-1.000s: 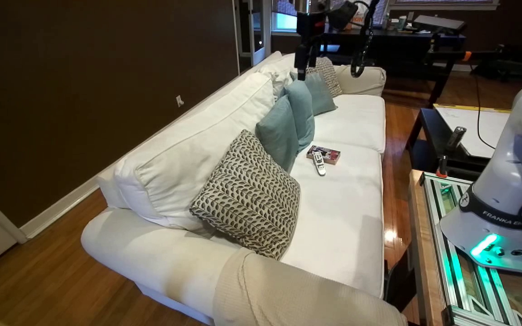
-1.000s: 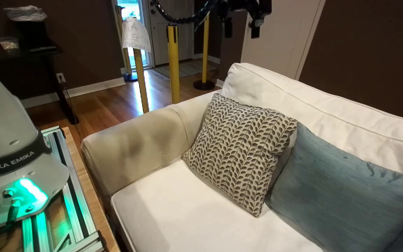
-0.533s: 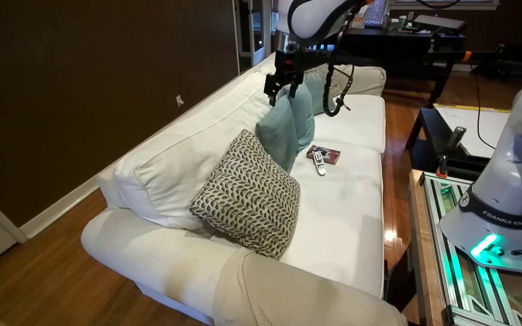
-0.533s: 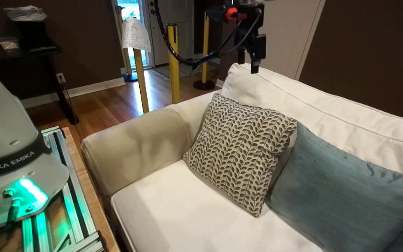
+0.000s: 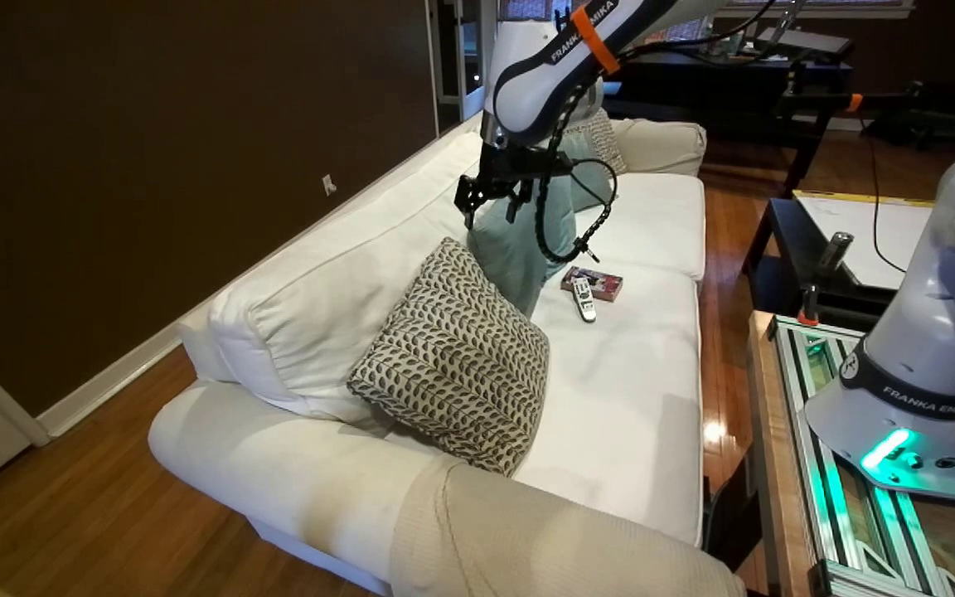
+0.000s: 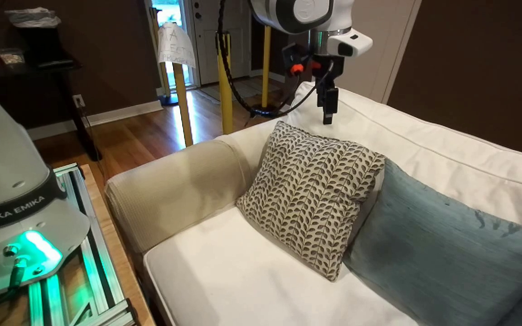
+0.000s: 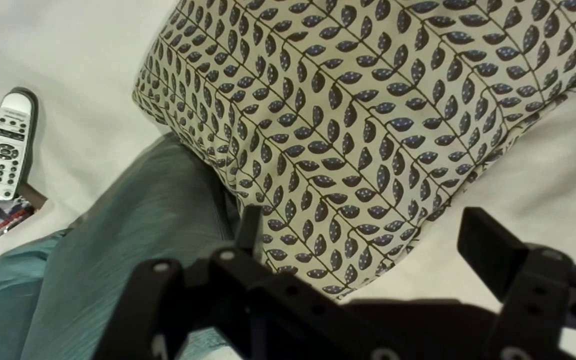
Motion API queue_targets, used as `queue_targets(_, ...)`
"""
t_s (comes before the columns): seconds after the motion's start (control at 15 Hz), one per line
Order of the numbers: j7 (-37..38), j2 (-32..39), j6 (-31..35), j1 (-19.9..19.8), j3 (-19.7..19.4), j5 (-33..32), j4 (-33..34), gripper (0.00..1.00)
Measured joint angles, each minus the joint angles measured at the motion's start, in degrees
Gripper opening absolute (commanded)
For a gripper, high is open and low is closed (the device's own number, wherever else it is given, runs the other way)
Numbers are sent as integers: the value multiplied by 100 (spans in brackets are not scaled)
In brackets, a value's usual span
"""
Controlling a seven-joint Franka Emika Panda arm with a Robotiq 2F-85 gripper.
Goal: Pick up the beige and black pillow on the far left and lay it on the couch, pick up the blue pillow and stack it on the lying beige and black pillow
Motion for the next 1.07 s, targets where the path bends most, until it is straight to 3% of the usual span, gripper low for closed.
queue_targets(0.8, 137, 81, 221, -4, -77, 42, 21, 100)
queue_targets(1.07, 146, 575, 267, -79, -5, 630, 285, 100)
